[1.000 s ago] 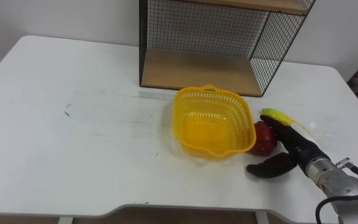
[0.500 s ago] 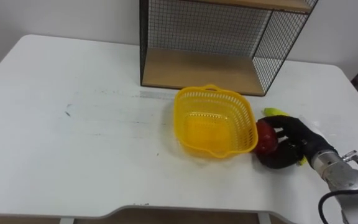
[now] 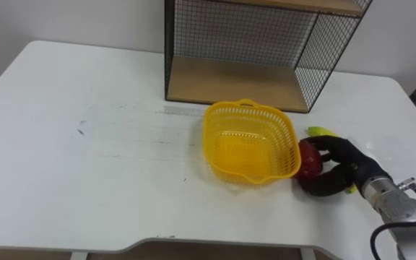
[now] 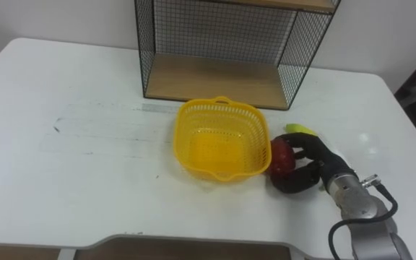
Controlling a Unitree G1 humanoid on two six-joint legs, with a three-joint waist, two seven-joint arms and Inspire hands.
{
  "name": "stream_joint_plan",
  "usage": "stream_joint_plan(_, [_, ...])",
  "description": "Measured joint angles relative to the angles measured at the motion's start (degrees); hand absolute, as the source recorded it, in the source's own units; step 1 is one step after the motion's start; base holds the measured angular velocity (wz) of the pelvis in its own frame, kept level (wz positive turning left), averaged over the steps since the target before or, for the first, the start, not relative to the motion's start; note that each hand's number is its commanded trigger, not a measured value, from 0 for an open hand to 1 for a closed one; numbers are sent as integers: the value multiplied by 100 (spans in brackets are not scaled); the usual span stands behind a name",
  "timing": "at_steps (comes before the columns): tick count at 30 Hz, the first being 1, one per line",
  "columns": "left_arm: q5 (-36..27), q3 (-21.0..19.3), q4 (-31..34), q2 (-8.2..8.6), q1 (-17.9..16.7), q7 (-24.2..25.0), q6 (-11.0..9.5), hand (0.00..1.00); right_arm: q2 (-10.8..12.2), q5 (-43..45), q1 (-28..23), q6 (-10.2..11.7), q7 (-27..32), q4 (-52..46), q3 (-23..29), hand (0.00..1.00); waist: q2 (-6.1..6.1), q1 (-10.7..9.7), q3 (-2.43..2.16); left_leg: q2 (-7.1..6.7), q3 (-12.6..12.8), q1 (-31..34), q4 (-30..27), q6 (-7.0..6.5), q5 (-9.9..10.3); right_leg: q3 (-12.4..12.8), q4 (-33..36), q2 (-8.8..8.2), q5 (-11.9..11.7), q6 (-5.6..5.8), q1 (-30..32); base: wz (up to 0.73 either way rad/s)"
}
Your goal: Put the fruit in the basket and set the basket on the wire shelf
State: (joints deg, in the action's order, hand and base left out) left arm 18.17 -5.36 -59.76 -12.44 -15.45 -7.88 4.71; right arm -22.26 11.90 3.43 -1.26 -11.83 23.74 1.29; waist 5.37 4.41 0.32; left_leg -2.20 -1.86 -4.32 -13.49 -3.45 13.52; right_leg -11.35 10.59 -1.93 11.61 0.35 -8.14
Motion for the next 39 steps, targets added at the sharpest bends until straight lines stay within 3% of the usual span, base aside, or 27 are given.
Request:
stream_joint_plan(13, [-2, -25, -207, 37, -26, -20, 10, 0, 184, -1672, -276, 64, 501, 160, 70, 100, -52, -121, -7, -4, 11, -15, 21, 0, 0, -4, -8, -7, -1, 2, -9, 0])
stream_joint_plan(20, [-6, -17, -198, 68, -61, -43, 67, 0, 311, -2929, -465, 120, 782, 257, 126, 100, -155, -148, -81, -32, 28, -7, 15, -2, -1, -9, -14, -9, -3, 5, -9, 0])
stream_joint_plan(31, [-8, -6, -177, 78, -184, -43, 69, 0, 397, -3506, -465, 99, 855, 334, 156, 100, -150, -274, -60, -23, 9, -20, -10, -4, 0, 16, 1, -16, -9, 14, -27, 0])
stream_joint_plan(39, [-8, -1, -185, 147, -172, -17, 0, 0, 403, -3630, -432, 100, 914, -18, 176, 100, -215, -269, -18, -22, 10, -19, 6, -4, -1, 28, 2, -13, -9, 15, -12, 0])
